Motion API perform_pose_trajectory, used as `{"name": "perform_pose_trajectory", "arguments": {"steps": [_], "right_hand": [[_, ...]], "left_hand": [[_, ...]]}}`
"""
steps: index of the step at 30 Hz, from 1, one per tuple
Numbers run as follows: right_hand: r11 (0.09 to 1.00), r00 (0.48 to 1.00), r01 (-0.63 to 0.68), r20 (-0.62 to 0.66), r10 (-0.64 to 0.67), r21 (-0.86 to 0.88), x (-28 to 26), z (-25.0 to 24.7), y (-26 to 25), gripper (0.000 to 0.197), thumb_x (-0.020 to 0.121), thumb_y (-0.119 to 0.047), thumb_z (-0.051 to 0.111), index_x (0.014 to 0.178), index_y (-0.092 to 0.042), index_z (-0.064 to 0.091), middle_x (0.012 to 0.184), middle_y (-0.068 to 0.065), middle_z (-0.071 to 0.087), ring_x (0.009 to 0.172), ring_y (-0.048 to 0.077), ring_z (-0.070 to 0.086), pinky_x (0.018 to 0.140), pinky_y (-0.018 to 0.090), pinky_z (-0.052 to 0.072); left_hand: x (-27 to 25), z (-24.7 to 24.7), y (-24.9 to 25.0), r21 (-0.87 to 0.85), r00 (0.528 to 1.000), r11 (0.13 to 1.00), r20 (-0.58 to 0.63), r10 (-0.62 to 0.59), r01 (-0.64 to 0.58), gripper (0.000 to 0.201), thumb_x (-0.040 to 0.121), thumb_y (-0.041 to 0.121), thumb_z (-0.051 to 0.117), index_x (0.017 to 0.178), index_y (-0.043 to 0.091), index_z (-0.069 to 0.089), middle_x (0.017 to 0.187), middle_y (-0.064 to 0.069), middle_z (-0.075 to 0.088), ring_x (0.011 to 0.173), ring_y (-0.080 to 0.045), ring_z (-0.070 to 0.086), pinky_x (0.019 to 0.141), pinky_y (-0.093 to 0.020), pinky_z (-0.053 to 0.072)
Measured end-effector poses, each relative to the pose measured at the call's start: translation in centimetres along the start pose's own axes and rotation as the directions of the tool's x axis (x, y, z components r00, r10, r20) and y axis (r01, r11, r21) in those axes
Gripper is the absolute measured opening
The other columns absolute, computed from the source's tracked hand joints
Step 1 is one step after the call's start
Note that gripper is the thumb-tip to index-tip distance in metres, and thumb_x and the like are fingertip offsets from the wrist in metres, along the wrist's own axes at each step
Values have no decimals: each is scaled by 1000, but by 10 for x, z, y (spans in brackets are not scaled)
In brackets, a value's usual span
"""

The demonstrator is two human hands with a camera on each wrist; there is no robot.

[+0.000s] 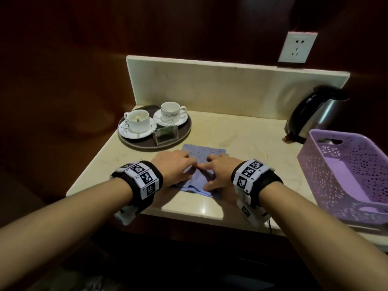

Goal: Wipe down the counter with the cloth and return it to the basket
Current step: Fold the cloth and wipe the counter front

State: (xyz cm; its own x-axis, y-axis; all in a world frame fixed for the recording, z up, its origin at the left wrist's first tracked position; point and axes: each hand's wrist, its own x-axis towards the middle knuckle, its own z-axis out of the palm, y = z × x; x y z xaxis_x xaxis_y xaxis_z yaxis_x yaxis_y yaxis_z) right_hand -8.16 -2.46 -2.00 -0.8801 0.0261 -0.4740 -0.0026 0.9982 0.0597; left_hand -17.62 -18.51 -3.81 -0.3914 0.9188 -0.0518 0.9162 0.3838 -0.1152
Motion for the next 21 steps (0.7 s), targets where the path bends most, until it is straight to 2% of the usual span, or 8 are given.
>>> {"name": "perform_pose_trajectory", "arguments": {"steps": [3,6,8,10,12,14,17,21], "right_hand": [[996,999,-40,8,39,74,6,-14,-5,78,79,-68,61,146,-35,40,127,8,55,115,30,51,95,43,46],[986,990,-66,-117,84,151,13,-20,-6,53,89,-44,60,140,-33,49,115,8,58,108,31,57,89,41,50],[983,988,-90,-106,108,160,18,-13,-3,61,92,-28,58,149,-32,35,135,11,46,119,35,51,96,41,47],[973,991,-128,-11,132,192,18,-7,-2,69,94,-22,55,154,-33,22,158,8,24,133,33,44,103,38,40],[973,988,-154,23,152,172,16,-9,-2,68,95,-26,53,154,-34,19,162,6,17,135,32,41,106,38,38],[981,989,-146,8,146,127,15,-15,-6,61,97,-29,50,153,-29,25,153,11,34,128,34,48,103,40,42],[987,989,-150,8,150,56,9,-22,-15,51,96,-33,51,144,-21,40,126,13,59,110,34,59,91,39,50],[987,987,-159,-8,159,34,1,-23,-21,42,86,-47,61,121,-25,63,104,6,69,91,30,64,69,30,45]], "left_hand": [[7,0,-22,0,995,997,61,80,-80,31,98,48,42,128,40,48,119,5,53,102,-20,59,63,-33,48],[12,-9,-33,-5,988,995,121,97,-97,33,95,38,52,127,42,48,123,8,53,104,-19,59,64,-32,47],[12,-12,-29,-23,988,996,127,89,-87,30,93,35,53,123,37,52,118,5,56,104,-21,59,66,-31,43],[7,-9,-22,-22,989,993,95,115,-114,30,91,42,54,119,33,56,113,3,58,103,-21,59,71,-34,49],[3,-4,-20,-40,986,989,74,147,-145,36,89,50,55,120,32,57,113,3,57,102,-19,57,75,-36,52],[4,-5,-25,-68,983,986,89,160,-155,39,87,52,57,121,34,56,115,5,56,102,-18,58,75,-36,53],[10,-13,-33,-35,975,985,138,172,-169,34,86,45,59,119,36,54,116,6,58,100,-19,60,71,-33,53],[16,-18,-40,82,982,990,160,102,-116,30,89,31,56,118,39,50,114,6,62,100,-23,62,62,-31,42]]}}
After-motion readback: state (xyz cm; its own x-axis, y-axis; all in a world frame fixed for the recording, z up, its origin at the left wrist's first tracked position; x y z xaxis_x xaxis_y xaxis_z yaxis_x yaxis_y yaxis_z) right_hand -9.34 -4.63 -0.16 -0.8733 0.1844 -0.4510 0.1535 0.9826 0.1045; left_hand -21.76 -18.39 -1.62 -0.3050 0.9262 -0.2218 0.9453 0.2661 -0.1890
